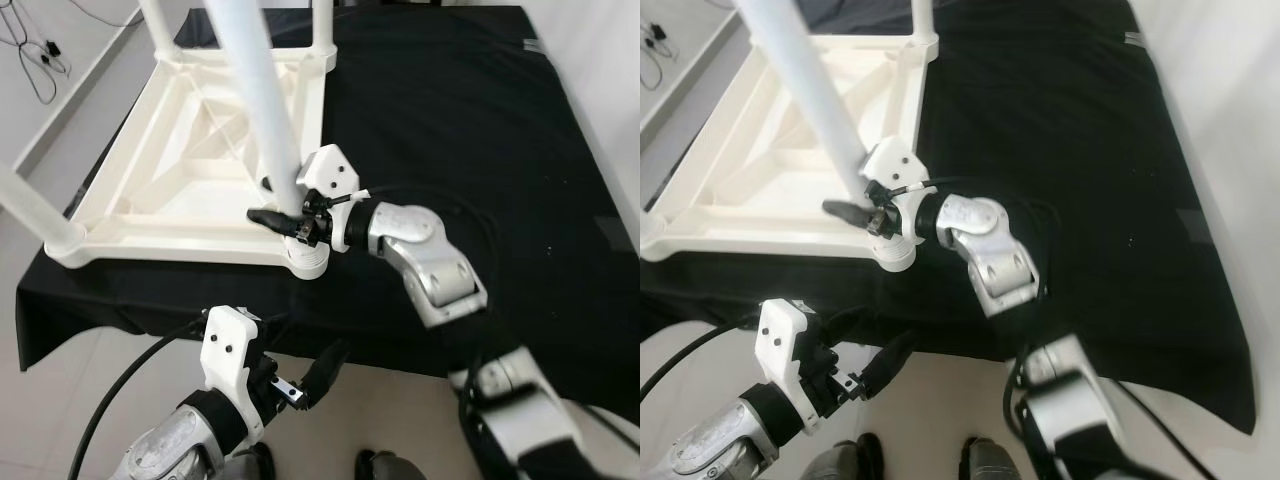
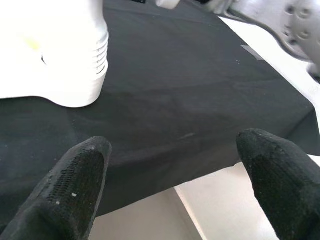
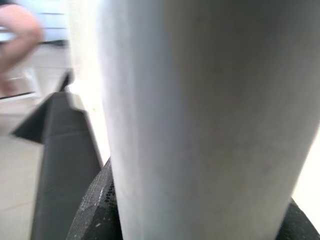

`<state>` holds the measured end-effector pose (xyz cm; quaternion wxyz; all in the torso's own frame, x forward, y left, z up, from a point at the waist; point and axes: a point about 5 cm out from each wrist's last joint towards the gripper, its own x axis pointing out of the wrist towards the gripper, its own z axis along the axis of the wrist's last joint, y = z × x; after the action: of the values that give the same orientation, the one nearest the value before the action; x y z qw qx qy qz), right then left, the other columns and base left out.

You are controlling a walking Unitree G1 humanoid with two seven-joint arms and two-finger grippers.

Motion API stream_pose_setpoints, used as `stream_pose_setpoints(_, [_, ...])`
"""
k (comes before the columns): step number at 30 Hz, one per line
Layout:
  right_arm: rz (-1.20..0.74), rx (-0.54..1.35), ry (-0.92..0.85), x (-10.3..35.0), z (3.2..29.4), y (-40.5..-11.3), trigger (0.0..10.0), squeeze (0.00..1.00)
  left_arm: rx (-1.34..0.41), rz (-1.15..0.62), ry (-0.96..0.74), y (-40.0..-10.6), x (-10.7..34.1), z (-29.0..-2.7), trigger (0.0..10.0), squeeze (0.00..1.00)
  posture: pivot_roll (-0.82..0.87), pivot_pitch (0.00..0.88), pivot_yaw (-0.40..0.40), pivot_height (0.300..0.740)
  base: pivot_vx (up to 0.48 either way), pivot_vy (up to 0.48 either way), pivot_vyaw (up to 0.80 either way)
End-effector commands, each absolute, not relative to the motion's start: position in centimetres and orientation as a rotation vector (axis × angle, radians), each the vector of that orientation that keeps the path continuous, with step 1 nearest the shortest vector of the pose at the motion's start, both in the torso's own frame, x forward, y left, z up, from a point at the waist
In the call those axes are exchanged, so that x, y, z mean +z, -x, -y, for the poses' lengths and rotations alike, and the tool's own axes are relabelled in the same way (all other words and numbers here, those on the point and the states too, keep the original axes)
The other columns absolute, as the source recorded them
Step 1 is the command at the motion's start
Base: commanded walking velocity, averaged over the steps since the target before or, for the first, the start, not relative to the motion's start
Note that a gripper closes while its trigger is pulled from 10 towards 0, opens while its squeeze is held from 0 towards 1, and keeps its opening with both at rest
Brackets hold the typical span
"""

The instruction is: Building children table

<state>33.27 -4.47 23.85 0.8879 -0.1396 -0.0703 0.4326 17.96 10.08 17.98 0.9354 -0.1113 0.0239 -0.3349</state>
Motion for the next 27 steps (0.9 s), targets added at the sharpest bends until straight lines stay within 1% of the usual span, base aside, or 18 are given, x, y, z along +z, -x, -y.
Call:
stream_pose_setpoints(1, [-0.183,0.753,0.264,17.7,6.1,-33.0,10.0,0.0,-0.684,-0.042,0.24,-17.7,18.1,-10.0,10.0,0.0,0.0,0.313,-0.029,0.74,0.0,0.0,0.0])
stream_pose_setpoints(3, [-0.195,0.716,0.245,17.4,6.1,-32.6,10.0,0.0,-0.684,-0.042,0.241,-17.7,18.1,-10.0,10.0,0.0,0.0,0.313,-0.029,0.74,0.0,0.0,0.0])
stream_pose_setpoints(4, [-0.2,0.634,0.192,17.2,6.2,-32.3,10.0,0.0,-0.684,-0.042,0.241,-17.7,18.1,-10.0,10.0,0.0,0.0,0.31,-0.028,0.74,0.0,0.0,0.0])
stream_pose_setpoints(5, [-0.2,0.634,0.192,17.2,6.2,-32.3,10.0,0.0,-0.684,-0.042,0.241,-17.7,18.1,-10.0,10.0,0.0,0.0,0.31,-0.028,0.74,0.0,0.0,0.0])
stream_pose_setpoints(6, [-0.201,0.55,0.165,17.1,6.5,-32.2,10.0,0.0,-0.684,-0.042,0.242,-17.8,18.0,-10.0,10.0,0.0,0.0,0.303,-0.028,0.74,0.0,0.0,0.0])
stream_pose_setpoints(8, [-0.204,0.442,0.135,17.1,6.9,-32.1,10.0,0.0,-0.683,-0.043,0.242,-17.8,18.0,-10.1,10.0,0.0,0.0,0.299,-0.028,0.74,0.0,0.0,0.0])
stream_pose_setpoints(11, [-0.209,0.402,0.123,17.1,7.0,-32.0,10.0,0.0,-0.682,-0.043,0.241,-17.9,17.9,-10.1,10.0,0.0,0.0,0.299,-0.028,0.74,0.0,0.0,0.0])
stream_pose_setpoints(14, [-0.192,0.315,0.078,17.5,7.4,-31.9,10.0,0.0,-0.68,-0.043,0.237,-17.9,17.8,-10.2,10.0,0.0,0.01,0.286,-0.025,0.74,0.0,0.0,0.0])
stream_pose_setpoints(16, [-0.183,0.299,0.064,17.6,7.4,-31.7,10.0,0.0,-0.679,-0.043,0.236,-18.0,17.8,-10.3,10.0,0.0,0.01,0.283,-0.024,0.74,0.0,0.0,0.0])
stream_pose_setpoints(18, [-0.183,0.299,0.064,17.6,7.4,-31.7,10.0,0.0,-0.679,-0.043,0.236,-18.0,17.8,-10.3,10.0,0.0,0.01,0.283,-0.024,0.74,0.0,0.0,0.0])
stream_pose_setpoints(19, [-0.168,0.3,0.037,17.7,7.2,-31.6,10.0,0.0,-0.679,-0.044,0.235,-18.0,17.8,-10.3,10.0,0.0,0.01,0.283,-0.024,0.74,0.0,0.0,0.0])
stream_pose_setpoints(20, [-0.117,0.385,-0.016,18.1,6.7,-31.0,10.0,0.0,-0.679,-0.045,0.232,-18.0,17.7,-10.3,10.0,0.0,0.01,0.279,-0.02,0.74,0.0,0.0,0.0])
stream_pose_setpoints(22, [-0.117,0.385,-0.016,18.1,6.7,-31.0,10.0,0.0,-0.679,-0.045,0.232,-18.0,17.7,-10.3,10.0,0.0,0.01,0.279,-0.02,0.74,0.0,0.0,0.0])
stream_pose_setpoints(23, [-0.103,0.414,-0.033,18.2,6.4,-30.8,10.0,0.0,-0.68,-0.045,0.232,-18.0,17.7,-10.3,10.0,0.0,0.01,0.279,-0.02,0.74,0.0,0.0,0.0])
stream_pose_setpoints(25, [0.032,0.568,-0.082,20.0,6.3,-30.5,10.0,0.0,-0.681,-0.045,0.231,-18.1,17.7,-10.4,10.0,0.0,0.01,0.272,-0.011,0.74,0.0,0.0,0.0])
stream_pose_setpoints(27, [0.032,0.568,-0.082,20.0,6.3,-30.5,10.0,0.0,-0.681,-0.045,0.231,-18.1,17.7,-10.4,10.0,0.0,0.01,0.272,-0.011,0.74,0.0,0.0,0.0])
